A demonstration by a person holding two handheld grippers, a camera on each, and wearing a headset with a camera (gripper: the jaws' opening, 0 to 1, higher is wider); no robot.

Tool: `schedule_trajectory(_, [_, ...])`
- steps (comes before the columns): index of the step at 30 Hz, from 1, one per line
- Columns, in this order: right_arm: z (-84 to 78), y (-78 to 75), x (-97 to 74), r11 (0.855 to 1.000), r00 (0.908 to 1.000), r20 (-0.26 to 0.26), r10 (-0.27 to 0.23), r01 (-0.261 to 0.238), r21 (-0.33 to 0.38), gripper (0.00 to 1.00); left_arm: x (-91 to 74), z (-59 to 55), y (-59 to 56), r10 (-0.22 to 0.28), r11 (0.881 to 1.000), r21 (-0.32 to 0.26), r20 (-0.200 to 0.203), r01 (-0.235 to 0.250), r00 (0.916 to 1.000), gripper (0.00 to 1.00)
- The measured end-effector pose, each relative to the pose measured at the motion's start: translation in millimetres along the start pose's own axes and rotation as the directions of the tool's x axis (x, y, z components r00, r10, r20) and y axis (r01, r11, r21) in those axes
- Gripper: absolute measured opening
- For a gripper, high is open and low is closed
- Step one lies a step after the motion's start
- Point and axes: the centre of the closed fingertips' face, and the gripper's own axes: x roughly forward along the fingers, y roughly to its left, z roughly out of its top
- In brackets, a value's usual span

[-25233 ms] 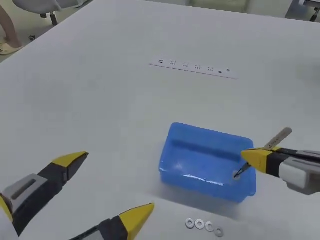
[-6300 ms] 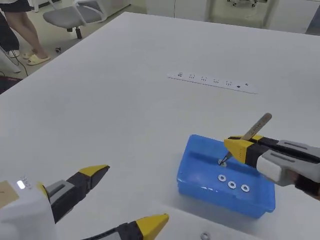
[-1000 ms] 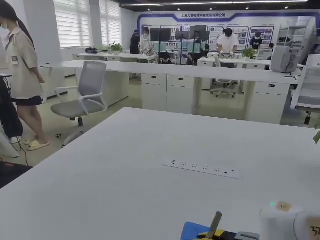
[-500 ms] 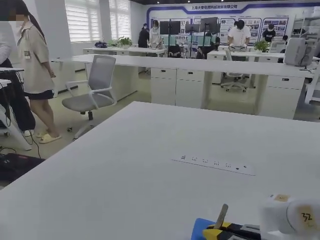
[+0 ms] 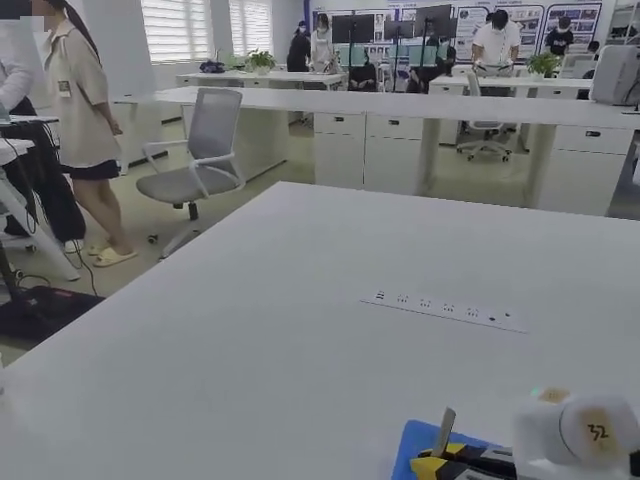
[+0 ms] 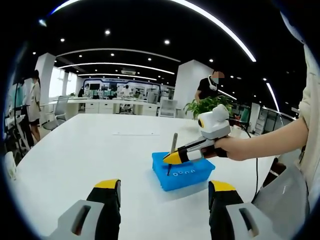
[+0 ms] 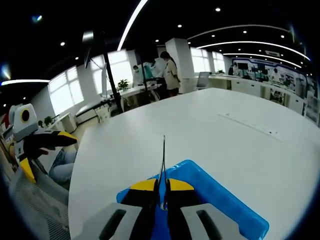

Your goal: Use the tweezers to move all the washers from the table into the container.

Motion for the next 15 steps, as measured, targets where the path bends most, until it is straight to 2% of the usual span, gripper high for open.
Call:
schedule_trajectory(7, [-10.5,4.4,2.7,1.000,0.9998,-0.012,0.018,-0.018,-0.009,0.03,0.7,-2.2,-0.2,0.000,1.000,0.005,-0.014,0.000,0.9999,0.72])
schedule_trajectory(8, [-7.9,5.2,2.9,1.000,0.9997,0.010,0.022,-0.021,-0.007,0.03,0.9,-2.7,0.2,0.001,1.000,0.004,-0.016,-0.001,0.9999,0.72])
schedule_trajectory(15, [-8.4,6.0,3.3,1.000,0.9996,0.010,0.027,-0.027,-0.010,0.03,1.3,-4.3,0.2,0.002,1.000,0.001,-0.025,-0.002,0.9997,0.72])
